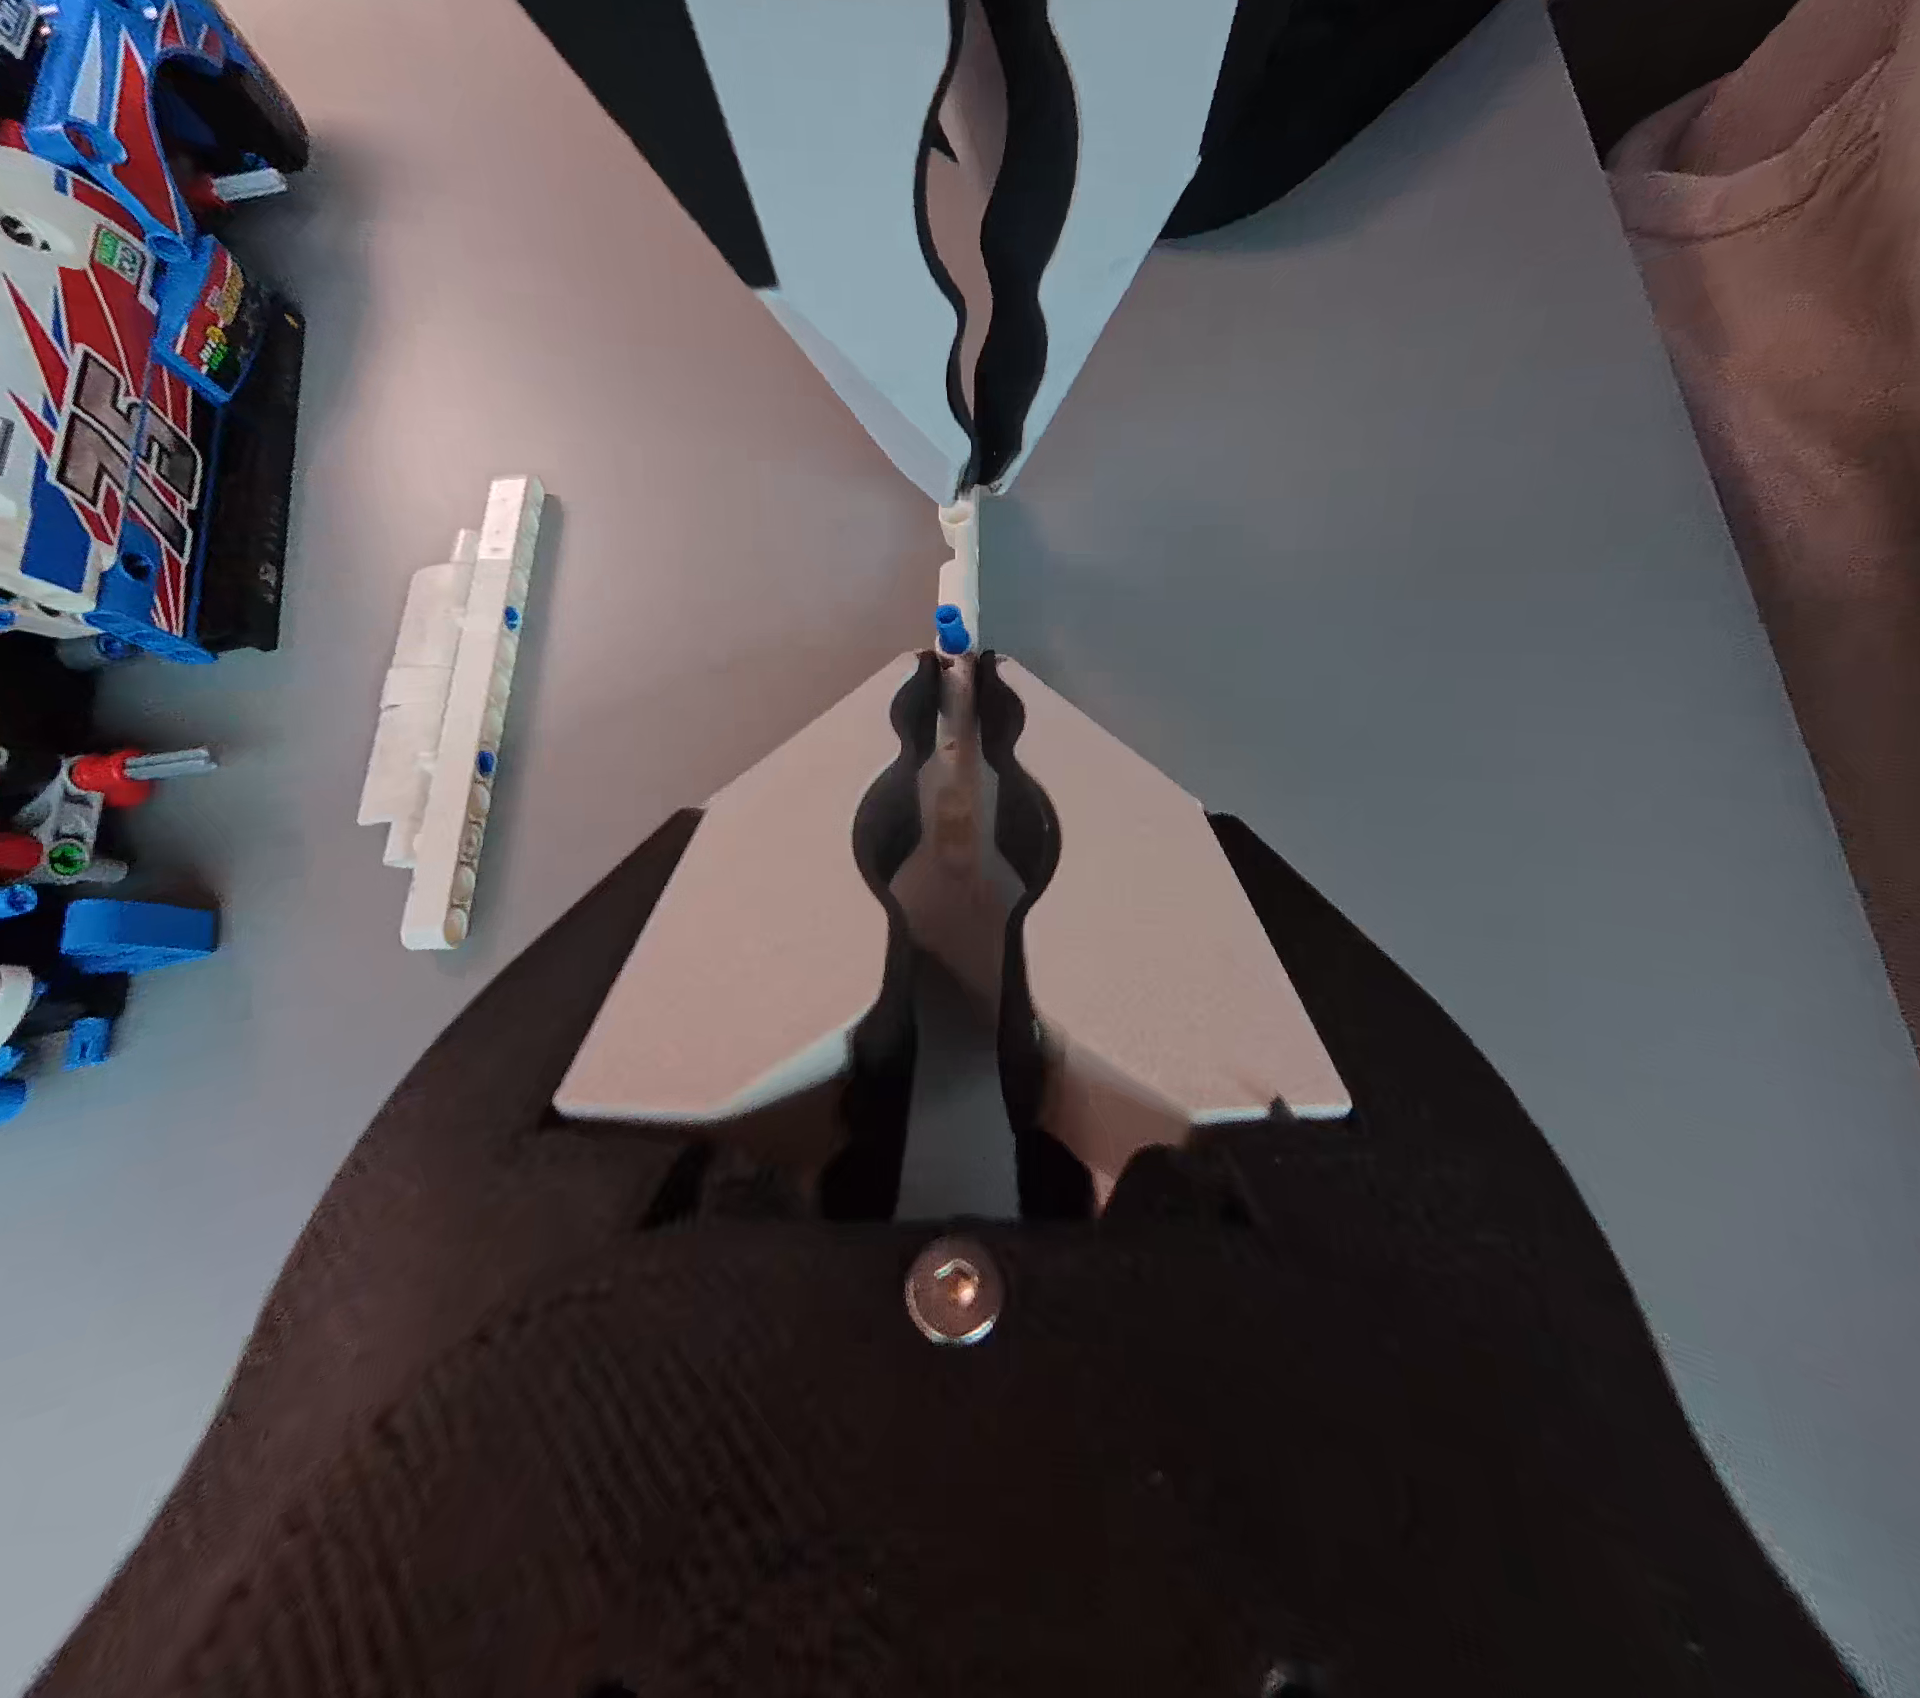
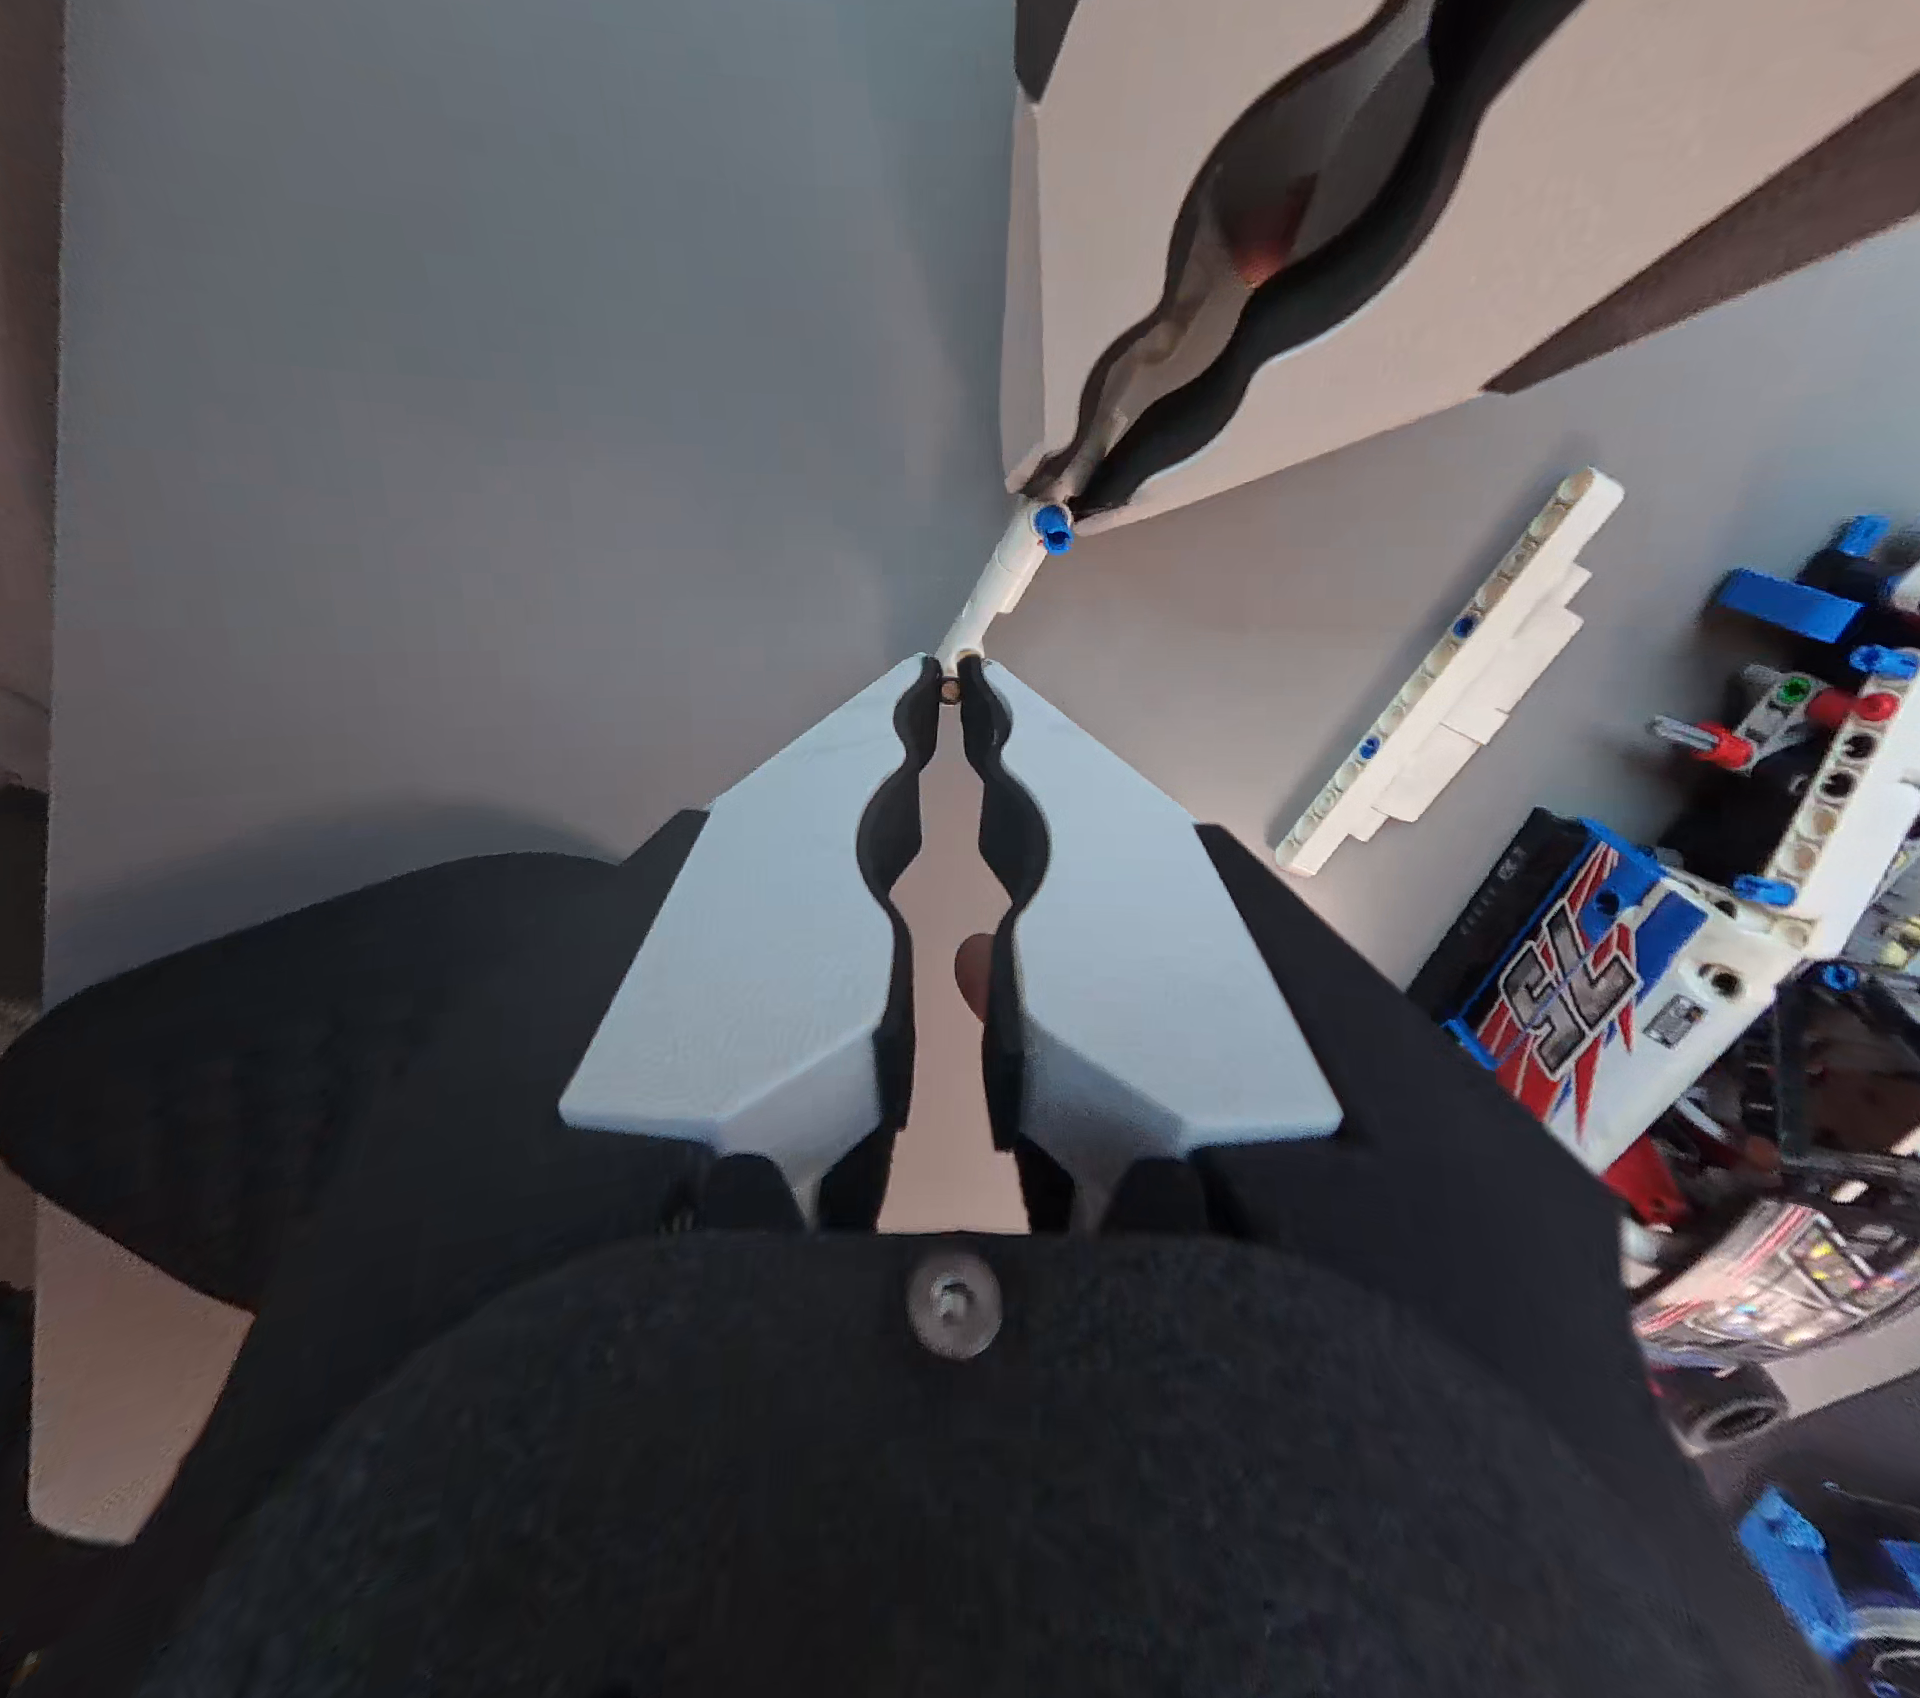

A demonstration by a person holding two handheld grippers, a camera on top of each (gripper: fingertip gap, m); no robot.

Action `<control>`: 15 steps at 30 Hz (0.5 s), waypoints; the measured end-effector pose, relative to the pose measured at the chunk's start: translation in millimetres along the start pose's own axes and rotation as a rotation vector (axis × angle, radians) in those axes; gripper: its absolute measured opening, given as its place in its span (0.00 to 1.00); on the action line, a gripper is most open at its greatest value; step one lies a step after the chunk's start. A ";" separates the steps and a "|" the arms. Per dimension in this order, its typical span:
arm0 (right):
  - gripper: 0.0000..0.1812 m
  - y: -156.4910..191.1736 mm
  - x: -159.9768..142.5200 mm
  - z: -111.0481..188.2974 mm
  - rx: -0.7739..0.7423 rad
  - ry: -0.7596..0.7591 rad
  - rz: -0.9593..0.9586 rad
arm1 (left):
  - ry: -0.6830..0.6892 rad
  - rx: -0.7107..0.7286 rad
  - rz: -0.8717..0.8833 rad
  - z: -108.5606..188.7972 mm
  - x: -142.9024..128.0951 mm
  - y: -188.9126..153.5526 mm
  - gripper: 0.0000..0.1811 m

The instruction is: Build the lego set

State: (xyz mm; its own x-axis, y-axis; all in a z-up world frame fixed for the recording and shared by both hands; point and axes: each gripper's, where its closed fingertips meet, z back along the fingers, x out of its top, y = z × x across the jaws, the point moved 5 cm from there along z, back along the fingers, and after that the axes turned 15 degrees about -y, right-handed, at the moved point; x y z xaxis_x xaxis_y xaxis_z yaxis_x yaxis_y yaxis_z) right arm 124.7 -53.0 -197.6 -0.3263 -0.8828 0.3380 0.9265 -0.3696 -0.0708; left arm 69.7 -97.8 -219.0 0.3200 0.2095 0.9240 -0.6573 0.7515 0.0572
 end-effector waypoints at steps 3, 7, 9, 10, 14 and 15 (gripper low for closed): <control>0.01 2.4 3.3 -2.8 0.027 0.030 0.010 | 0.003 0.002 -0.029 -1.2 0.3 -2.2 0.03; 0.01 0.1 -3.0 6.1 -0.009 -0.104 -0.098 | 0.015 -0.002 -0.037 -1.0 -1.3 -3.1 0.03; 0.01 -0.7 -11.0 9.8 -0.041 -0.199 -0.182 | 0.022 -0.006 -0.040 -1.1 -1.7 -3.7 0.03; 0.01 0.3 -12.9 10.8 -0.047 -0.266 -0.236 | 0.023 -0.007 -0.039 -1.2 -1.4 -3.8 0.03; 0.01 2.4 -20.2 13.7 -0.100 -0.469 -0.395 | 0.024 -0.006 -0.028 -2.0 -0.8 -4.9 0.03; 0.01 3.2 -20.9 15.1 -0.109 -0.507 -0.421 | 0.024 -0.005 -0.027 -2.3 -0.7 -5.2 0.03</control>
State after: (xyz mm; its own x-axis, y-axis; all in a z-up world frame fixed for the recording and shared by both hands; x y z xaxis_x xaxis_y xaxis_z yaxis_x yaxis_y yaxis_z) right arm 137.3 -31.4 -190.7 -0.5030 -0.4204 0.7551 0.7063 -0.7036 0.0788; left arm 74.4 -100.3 -220.8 0.3534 0.2041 0.9129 -0.6451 0.7599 0.0798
